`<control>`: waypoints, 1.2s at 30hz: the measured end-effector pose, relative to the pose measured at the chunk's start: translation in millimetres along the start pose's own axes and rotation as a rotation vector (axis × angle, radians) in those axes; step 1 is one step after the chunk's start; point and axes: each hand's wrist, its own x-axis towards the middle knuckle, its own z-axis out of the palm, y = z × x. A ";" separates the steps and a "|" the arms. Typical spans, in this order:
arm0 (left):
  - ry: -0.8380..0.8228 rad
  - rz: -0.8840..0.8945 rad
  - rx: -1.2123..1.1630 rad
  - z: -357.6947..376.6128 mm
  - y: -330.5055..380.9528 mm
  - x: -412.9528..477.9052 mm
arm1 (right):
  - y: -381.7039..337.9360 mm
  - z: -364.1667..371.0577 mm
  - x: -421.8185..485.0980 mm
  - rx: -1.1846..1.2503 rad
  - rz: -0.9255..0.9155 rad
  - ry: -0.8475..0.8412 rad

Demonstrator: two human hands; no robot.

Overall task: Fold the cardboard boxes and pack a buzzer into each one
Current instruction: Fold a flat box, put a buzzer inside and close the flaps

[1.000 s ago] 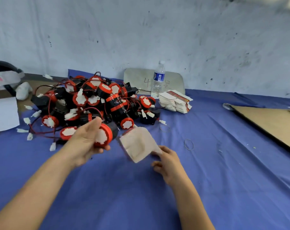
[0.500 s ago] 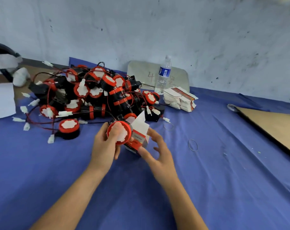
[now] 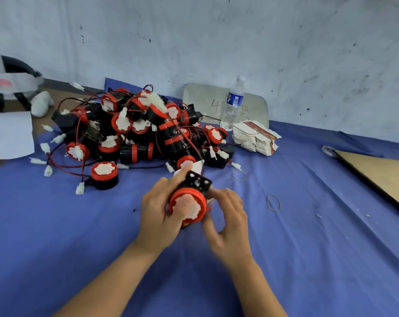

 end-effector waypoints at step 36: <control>-0.004 0.042 0.096 13.5 8.1 -8.5 | -5.1 7.0 -2.1 0.029 0.040 0.146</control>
